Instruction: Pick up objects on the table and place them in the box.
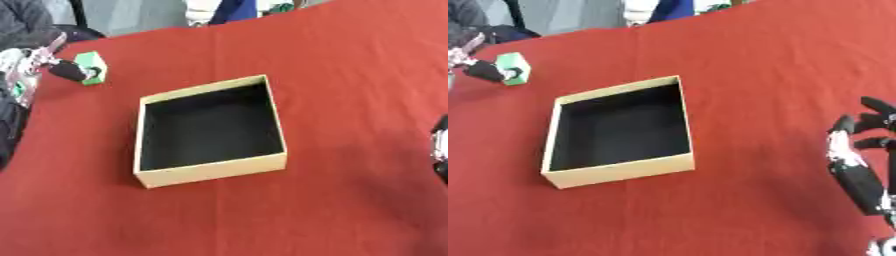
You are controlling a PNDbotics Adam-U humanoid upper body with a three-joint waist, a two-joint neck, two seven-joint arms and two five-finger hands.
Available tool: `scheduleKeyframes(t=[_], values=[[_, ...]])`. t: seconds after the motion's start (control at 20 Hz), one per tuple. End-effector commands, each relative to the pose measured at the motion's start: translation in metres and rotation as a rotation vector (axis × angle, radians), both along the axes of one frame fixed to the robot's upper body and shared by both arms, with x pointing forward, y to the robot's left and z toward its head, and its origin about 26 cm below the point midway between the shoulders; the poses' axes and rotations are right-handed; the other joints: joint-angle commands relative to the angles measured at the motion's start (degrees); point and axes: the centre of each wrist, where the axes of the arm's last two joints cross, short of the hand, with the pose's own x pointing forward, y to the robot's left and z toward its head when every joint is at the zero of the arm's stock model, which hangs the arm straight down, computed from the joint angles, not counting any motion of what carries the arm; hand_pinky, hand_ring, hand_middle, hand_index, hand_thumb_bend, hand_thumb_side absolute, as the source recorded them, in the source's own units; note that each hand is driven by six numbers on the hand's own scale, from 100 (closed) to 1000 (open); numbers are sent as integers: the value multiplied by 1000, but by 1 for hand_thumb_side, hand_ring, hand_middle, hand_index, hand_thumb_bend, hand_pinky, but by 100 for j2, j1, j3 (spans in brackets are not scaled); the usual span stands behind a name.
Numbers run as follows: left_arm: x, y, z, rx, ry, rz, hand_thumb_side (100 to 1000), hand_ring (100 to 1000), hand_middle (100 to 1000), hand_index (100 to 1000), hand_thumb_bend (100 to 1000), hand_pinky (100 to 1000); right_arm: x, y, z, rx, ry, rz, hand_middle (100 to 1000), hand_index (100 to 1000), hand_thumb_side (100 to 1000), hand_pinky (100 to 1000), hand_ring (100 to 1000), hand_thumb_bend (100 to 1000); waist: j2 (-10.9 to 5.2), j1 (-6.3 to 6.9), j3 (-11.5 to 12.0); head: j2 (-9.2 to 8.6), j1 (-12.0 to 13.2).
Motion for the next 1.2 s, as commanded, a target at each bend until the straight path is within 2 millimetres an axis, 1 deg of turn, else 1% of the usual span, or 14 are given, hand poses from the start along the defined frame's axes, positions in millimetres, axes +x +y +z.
scheduleKeyframes(t=[0.05,0.35,0.55,0.65,0.85,0.9,0.95,1.0,1.2], values=[[-9,17,16,6,-37,47,313,877,864,904,428,843,-2,1,11,11,-40,11,495,828,555,523,776,100,-80,-19,1,-70,-18],[-9,19,11,-5,-7,63,308,870,857,903,419,841,-2,1,11,12,-41,12,495,828,556,522,776,100,-45,-19,10,-61,-23],[-10,20,8,-12,22,69,286,853,848,900,404,834,-2,1,11,11,-39,10,495,828,554,522,776,100,-47,-29,9,-69,-21],[-10,20,6,-11,38,72,261,834,830,894,389,824,-2,1,11,11,-38,11,495,828,553,522,776,100,-50,-34,7,-74,-9],[-9,19,5,-8,55,75,178,785,779,878,339,802,-1,0,11,11,-38,11,495,828,551,522,776,100,-58,-44,5,-70,15],[-9,19,5,-7,58,76,139,756,745,867,303,790,-1,0,11,10,-37,10,495,828,551,522,776,100,-60,-45,4,-69,17],[-9,19,5,-5,61,78,118,748,734,863,289,787,-1,0,10,10,-36,10,495,828,551,522,777,100,-64,-46,3,-67,17],[-10,19,5,-3,62,81,100,728,704,853,260,777,-1,0,10,10,-35,10,495,828,551,522,777,100,-68,-48,3,-67,16],[-11,20,10,13,22,95,100,659,613,803,176,739,-1,0,10,9,-33,8,496,828,547,523,777,100,-97,-56,2,-54,1]])
